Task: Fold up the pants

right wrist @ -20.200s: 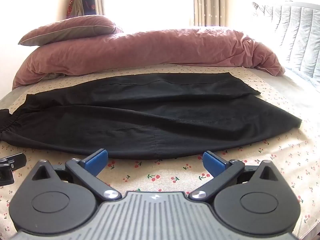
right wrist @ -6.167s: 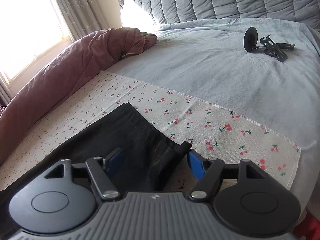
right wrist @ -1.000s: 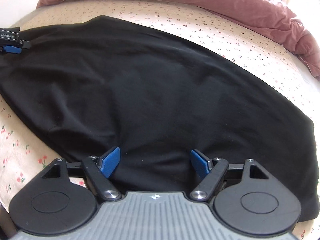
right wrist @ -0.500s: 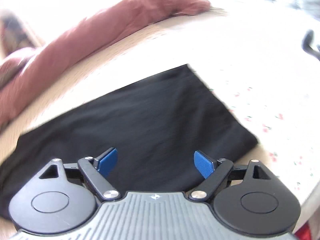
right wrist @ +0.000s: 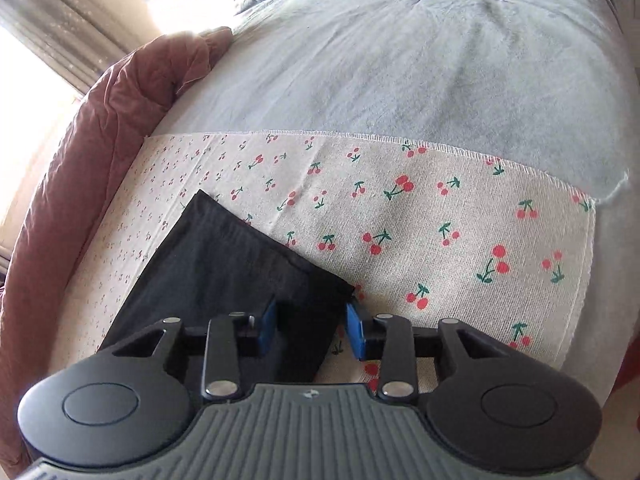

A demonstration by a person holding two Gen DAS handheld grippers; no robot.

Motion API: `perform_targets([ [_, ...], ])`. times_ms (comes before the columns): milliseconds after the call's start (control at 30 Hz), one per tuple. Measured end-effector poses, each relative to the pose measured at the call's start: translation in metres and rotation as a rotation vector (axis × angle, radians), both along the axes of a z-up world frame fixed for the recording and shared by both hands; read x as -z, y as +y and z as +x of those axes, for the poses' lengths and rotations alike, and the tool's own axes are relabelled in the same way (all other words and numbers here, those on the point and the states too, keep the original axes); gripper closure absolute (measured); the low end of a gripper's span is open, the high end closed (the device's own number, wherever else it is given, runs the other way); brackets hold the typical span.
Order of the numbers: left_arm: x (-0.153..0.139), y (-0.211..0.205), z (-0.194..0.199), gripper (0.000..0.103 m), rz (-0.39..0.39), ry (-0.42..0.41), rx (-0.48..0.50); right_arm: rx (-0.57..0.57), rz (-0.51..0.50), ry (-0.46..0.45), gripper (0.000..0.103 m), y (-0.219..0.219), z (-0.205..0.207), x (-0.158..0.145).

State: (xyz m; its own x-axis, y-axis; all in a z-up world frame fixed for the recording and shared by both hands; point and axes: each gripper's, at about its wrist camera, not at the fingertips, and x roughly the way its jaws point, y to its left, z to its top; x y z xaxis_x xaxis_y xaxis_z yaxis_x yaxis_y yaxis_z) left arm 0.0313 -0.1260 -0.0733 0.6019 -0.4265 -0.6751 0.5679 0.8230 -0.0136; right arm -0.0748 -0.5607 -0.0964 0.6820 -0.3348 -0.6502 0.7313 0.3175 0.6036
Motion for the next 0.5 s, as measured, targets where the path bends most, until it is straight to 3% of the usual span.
perform_targets([
  [167, 0.0, -0.01, -0.004, 0.048, -0.051, 0.034, 0.027, 0.035, -0.007, 0.023, 0.063, 0.002, 0.003, -0.004],
  [233, 0.001, -0.013, -0.005, 0.048, -0.046, 0.026, 0.03, 0.033, -0.037, 0.055, 0.054, 0.006, 0.007, -0.008],
  [300, 0.003, -0.014, -0.005, 0.048, -0.052, 0.025, 0.037, 0.053, -0.02, 0.027, 0.038, 0.008, 0.003, -0.01],
  [400, 0.003, -0.016, -0.005, 0.047, -0.063, 0.038, 0.044, 0.07, 0.002, 0.008, 0.038, 0.01, 0.002, -0.007],
  [500, 0.004, -0.02, -0.005, 0.045, -0.061, 0.035, 0.056, 0.007, -0.003, -0.004, 0.042, 0.01, 0.018, -0.002],
])
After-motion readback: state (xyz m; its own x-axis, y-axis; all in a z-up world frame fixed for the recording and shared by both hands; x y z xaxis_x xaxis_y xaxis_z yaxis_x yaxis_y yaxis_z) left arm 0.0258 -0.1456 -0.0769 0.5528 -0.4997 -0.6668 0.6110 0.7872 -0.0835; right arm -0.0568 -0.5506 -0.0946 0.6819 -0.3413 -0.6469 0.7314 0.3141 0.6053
